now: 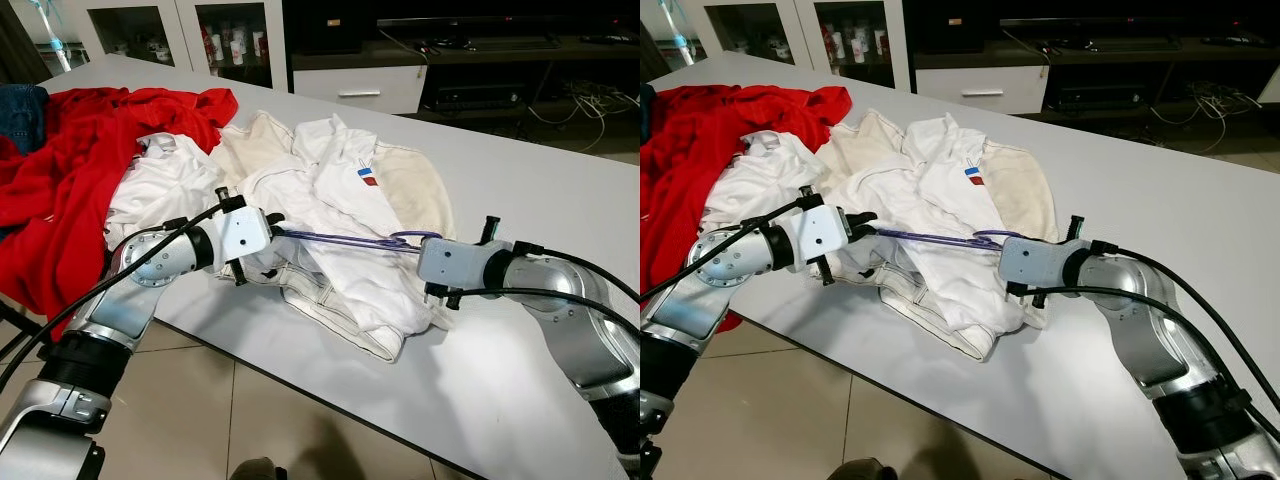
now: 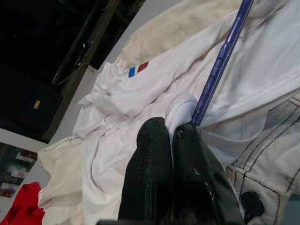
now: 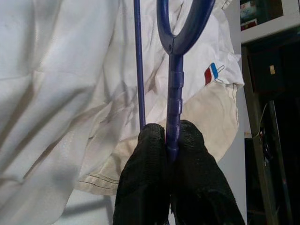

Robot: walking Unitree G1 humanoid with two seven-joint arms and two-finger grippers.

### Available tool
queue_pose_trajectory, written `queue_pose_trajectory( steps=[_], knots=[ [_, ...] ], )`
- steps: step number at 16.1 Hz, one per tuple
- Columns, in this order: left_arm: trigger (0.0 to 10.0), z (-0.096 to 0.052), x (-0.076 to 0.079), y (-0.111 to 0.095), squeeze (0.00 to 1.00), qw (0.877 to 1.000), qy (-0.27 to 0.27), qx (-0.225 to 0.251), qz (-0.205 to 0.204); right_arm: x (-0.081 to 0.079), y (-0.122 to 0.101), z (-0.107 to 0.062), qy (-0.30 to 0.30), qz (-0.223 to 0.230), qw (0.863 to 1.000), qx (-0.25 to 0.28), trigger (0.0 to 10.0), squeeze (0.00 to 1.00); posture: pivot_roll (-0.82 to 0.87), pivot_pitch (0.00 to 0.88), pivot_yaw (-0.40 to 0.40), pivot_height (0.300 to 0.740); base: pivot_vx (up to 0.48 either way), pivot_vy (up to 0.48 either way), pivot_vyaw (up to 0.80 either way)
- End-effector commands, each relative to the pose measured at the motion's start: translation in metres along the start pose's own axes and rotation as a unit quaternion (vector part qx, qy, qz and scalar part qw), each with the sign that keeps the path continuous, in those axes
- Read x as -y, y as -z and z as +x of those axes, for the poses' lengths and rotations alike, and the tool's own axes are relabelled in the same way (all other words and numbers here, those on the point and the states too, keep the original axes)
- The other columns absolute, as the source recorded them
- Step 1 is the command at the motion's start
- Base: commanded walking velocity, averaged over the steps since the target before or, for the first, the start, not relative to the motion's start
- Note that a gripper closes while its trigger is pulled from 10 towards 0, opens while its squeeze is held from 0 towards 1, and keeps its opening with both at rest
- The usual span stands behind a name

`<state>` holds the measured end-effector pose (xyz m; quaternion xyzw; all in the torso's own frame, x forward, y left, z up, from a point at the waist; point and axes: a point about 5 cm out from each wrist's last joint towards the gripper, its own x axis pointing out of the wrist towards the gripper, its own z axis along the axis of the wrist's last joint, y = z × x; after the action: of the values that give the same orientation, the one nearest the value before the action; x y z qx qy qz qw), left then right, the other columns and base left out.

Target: Hang hanger

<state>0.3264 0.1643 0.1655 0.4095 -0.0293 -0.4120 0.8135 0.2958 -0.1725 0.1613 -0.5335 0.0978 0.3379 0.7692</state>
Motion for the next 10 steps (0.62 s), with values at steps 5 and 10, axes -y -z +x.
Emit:
queue_pose_trajectory(
  steps=[5,10],
  knots=[
    [0.0,0.008,-0.004,-0.012,0.0,0.999,0.015,0.018,0.029,0.002,-0.007,-0.003,-0.005,-0.007,1.0,0.022,10.0,0.0,0.15,0.0,0.03,0.74,0.0,0.0,0.0],
    [0.0,0.003,-0.009,-0.006,0.0,0.999,0.007,0.004,0.034,0.005,0.008,-0.015,-0.011,-0.004,1.0,0.001,10.0,0.0,0.14,0.0,0.029,0.74,0.0,0.0,0.0]
  ],
)
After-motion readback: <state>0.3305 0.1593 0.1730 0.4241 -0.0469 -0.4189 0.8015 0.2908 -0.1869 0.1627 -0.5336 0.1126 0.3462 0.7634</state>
